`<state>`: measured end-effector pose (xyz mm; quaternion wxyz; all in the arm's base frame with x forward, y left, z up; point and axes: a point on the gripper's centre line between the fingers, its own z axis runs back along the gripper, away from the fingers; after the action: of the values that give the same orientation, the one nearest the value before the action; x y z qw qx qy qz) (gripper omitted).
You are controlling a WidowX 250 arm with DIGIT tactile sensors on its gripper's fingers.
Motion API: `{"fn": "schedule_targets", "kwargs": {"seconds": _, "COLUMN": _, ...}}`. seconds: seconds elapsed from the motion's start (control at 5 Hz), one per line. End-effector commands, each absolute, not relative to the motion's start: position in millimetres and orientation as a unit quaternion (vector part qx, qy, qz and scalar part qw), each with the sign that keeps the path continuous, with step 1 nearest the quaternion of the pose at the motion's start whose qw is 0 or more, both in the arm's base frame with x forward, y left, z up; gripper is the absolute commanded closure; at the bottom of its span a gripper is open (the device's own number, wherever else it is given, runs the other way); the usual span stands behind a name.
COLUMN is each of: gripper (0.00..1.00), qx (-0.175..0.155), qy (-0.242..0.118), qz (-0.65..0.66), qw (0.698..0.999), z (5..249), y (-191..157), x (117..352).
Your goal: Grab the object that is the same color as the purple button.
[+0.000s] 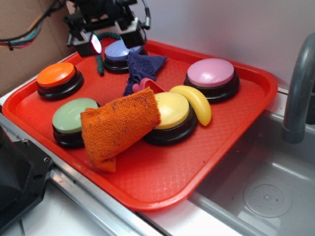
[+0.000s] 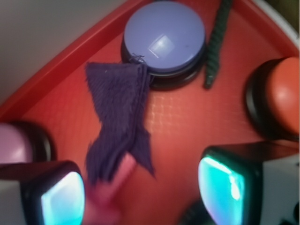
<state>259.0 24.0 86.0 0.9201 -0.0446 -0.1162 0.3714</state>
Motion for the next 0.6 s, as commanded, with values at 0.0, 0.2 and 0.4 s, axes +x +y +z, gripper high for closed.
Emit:
{"fn": "schedule_targets", "kwargs": {"seconds": 0.0, "gripper": 0.00, "qx": -0.045, "qy": -0.142, "qz": 0.389, "qw": 0.909, "z": 54.8, "y": 41.9, "x": 299.3}}
{"fn": "schedule_targets", "kwargs": {"seconds": 0.2, "gripper": 0.00, "qx": -0.051, "qy": -0.145, "qz": 0.394, "qw": 0.906, "z": 46.3, "y": 41.8, "x": 305.1}}
{"fn": "schedule_targets", "kwargs": {"seconds": 0.4, "gripper": 0.00, "qx": -0.056, "qy": -0.139, "qz": 0.378, "qw": 0.914, "z": 36.8, "y": 38.5, "x": 311.4}}
